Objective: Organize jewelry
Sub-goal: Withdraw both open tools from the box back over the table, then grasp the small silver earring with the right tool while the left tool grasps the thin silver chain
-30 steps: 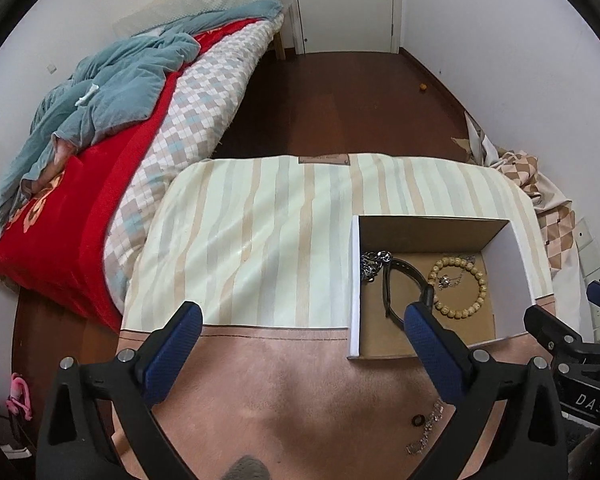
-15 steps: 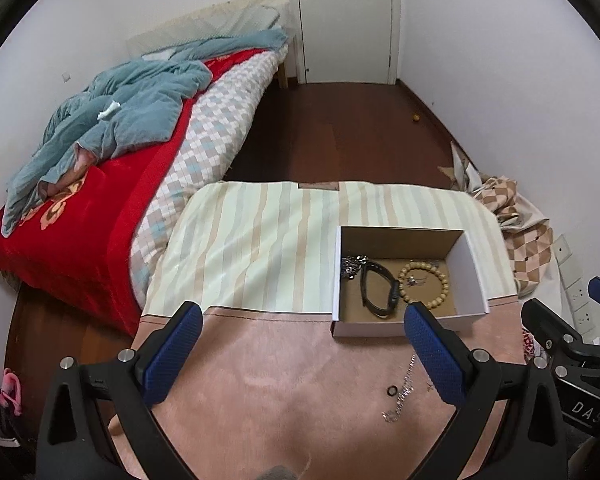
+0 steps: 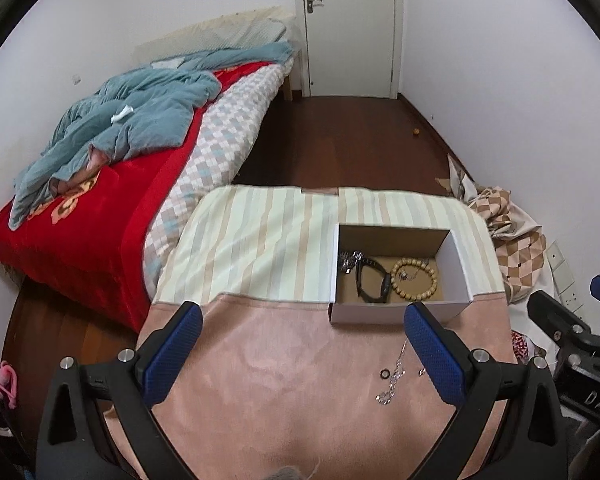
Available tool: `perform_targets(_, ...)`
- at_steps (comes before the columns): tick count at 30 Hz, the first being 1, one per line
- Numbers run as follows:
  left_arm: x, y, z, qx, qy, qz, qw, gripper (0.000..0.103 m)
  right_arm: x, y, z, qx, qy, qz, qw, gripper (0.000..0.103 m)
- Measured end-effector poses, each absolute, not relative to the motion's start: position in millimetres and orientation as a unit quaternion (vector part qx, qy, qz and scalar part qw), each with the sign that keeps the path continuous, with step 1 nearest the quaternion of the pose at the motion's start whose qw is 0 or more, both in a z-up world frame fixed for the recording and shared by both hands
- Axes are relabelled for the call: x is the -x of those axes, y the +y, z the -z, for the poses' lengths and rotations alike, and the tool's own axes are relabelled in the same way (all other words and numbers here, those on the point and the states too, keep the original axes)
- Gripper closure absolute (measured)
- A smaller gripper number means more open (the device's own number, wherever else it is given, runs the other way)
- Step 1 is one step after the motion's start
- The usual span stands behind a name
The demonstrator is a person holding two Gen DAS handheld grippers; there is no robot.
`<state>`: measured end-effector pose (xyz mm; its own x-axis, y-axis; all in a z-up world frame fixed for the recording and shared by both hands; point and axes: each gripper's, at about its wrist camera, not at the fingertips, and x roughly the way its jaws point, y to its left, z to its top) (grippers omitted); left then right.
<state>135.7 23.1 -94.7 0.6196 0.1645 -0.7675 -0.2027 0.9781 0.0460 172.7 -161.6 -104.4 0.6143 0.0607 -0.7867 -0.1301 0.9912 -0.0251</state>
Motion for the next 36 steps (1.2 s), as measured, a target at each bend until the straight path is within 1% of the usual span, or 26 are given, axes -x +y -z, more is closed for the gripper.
perform_targets(5, -134.0, 24.3, 134.6, 0.009, 0.449, -0.119, 0.885, 0.0, -177.1, -181.6, 154.5, 0.013, 0.473, -0.044, 0.88, 0.001)
perform_targets(8, -136.2, 24.4, 173.8, -0.004, 0.484, -0.135, 0.865, 0.0, -175.6, -188.7, 196.2, -0.01, 0.499, -0.057, 0.865, 0.001)
perform_targets(9, -137.3, 25.5, 186.4, -0.004, 0.496, -0.138, 0.857, 0.0, -174.5, -188.2, 210.6, -0.015, 0.506, -0.064, 0.86, 0.004)
perform_targets(10, -137.8, 26.7, 197.0, -0.005, 0.506, -0.142, 0.851, 0.0, -174.2, -186.1, 226.2, -0.019, 0.516, -0.074, 0.853, 0.013)
perform_targets(11, -139.2, 28.0, 211.3, -0.008, 0.519, -0.147, 0.842, 0.0, -174.1, -183.4, 238.2, -0.022, 0.525, -0.082, 0.847, 0.02)
perform_targets(12, -139.4, 29.7, 217.9, -0.01, 0.526, -0.149, 0.837, 0.0, -175.0, -178.8, 252.9, -0.024, 0.535, -0.092, 0.839, 0.033)
perform_targets(13, -140.3, 31.8, 227.6, -0.012, 0.534, -0.153, 0.832, 0.0, -175.8, -174.2, 264.0, -0.022, 0.541, -0.097, 0.835, 0.039)
perform_targets(16, -142.5, 37.3, 243.6, -0.011, 0.549, -0.158, 0.821, 0.0, -176.1, -163.9, 285.3, -0.022, 0.541, -0.111, 0.833, 0.045)
perform_targets(19, -143.7, 42.9, 253.4, -0.01, 0.558, -0.162, 0.814, 0.0, -177.2, -152.6, 296.2, -0.014, 0.536, -0.124, 0.835, 0.054)
perform_targets(20, -144.1, 44.2, 255.4, -0.009, 0.559, -0.162, 0.813, 0.0, -177.8, -149.4, 298.1, -0.012, 0.537, -0.127, 0.834, 0.056)
perform_targets(22, -145.4, 45.3, 257.1, -0.009, 0.561, -0.163, 0.812, 0.0, -177.9, -142.7, 304.1, -0.002, 0.537, -0.13, 0.833, 0.063)
perform_targets(23, -145.5, 44.8, 258.1, -0.009, 0.562, -0.161, 0.811, 0.0, -177.5, -140.0, 302.8, 0.007, 0.53, -0.128, 0.838, 0.064)
perform_targets(24, -145.6, 43.9, 258.4, -0.01, 0.562, -0.16, 0.812, 0.0, -177.4, -136.5, 303.5, 0.015, 0.528, -0.129, 0.839, 0.073)
perform_targets(25, -147.8, 44.6, 258.2, -0.01, 0.562, -0.159, 0.812, 0.0, -177.9, -134.7, 301.9, 0.022, 0.525, -0.128, 0.841, 0.087)
perform_targets(26, -147.4, 42.1, 258.3, -0.01, 0.562, -0.156, 0.812, 0.0, -178.3, -134.3, 301.2, 0.028, 0.525, -0.127, 0.841, 0.095)
perform_targets(36, -141.3, -2.7, 260.8, 0.021, 0.572, -0.067, 0.817, 0.001, -164.3, -183.4, 284.6, -0.023, 0.519, -0.084, 0.85, 0.094)
